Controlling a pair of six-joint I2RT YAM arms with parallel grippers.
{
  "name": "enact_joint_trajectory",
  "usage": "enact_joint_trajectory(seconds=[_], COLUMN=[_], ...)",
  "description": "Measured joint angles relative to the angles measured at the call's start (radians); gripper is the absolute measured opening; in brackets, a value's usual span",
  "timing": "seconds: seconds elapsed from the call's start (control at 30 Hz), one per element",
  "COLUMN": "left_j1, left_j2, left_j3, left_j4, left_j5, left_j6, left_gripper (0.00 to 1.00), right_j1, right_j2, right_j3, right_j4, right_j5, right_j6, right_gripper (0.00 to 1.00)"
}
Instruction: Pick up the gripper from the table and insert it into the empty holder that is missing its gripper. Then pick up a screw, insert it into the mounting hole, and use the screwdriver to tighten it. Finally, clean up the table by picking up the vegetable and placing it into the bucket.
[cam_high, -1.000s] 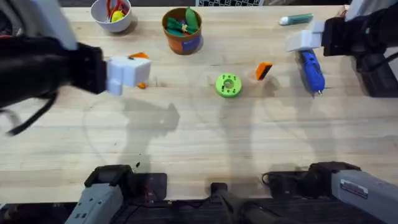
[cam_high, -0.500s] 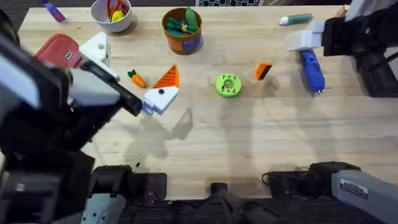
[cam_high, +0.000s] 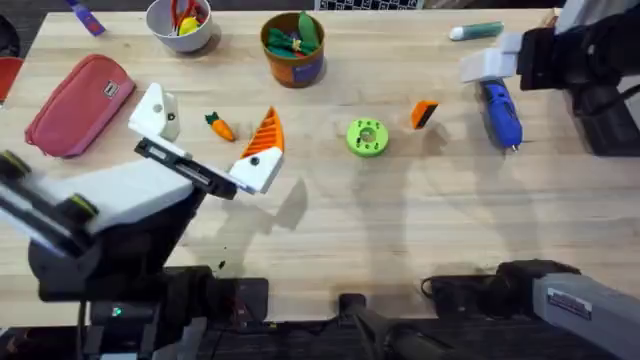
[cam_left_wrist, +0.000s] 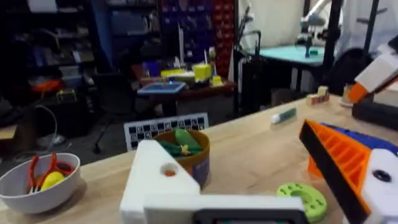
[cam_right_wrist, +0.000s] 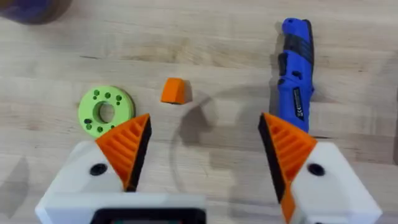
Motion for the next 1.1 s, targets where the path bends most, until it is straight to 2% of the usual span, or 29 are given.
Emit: enact_joint_trajectory(seconds=[0.1, 0.37, 0.53, 0.67, 0.83, 0.97, 1.1], left_j1=[0.000, 0.000, 0.000, 0.000, 0.000, 0.000, 0.000], left_j2=[-0.040, -0.078, -0.078, -0.078, -0.078, -0.078, -0.078], left_j3=[-0.047, -0.068, -0.069, -0.069, -0.069, -0.069, -0.069], left_j4=[0.070, 0.094, 0.054, -0.021, -0.136, -0.246, -0.338], left_j5=[-0.012, -0.004, 0.105, 0.242, 0.416, 0.498, 0.564], left_j6=[-0.045, -0.186, -0.230, -0.244, -0.204, -0.167, -0.077], left_gripper=[0.985, 0.985, 0.985, 0.985, 0.985, 0.985, 0.985], right_j1=[0.000, 0.000, 0.000, 0.000, 0.000, 0.000, 0.000], right_j2=[0.000, 0.000, 0.000, 0.000, 0.000, 0.000, 0.000], right_j3=[0.000, 0.000, 0.000, 0.000, 0.000, 0.000, 0.000], right_j4=[0.000, 0.000, 0.000, 0.000, 0.000, 0.000, 0.000], right_j5=[0.000, 0.000, 0.000, 0.000, 0.000, 0.000, 0.000], right_j6=[-0.001, -0.003, -0.003, -0.003, -0.003, -0.002, -0.003], right_gripper=[0.994, 0.994, 0.994, 0.994, 0.994, 0.992, 0.993])
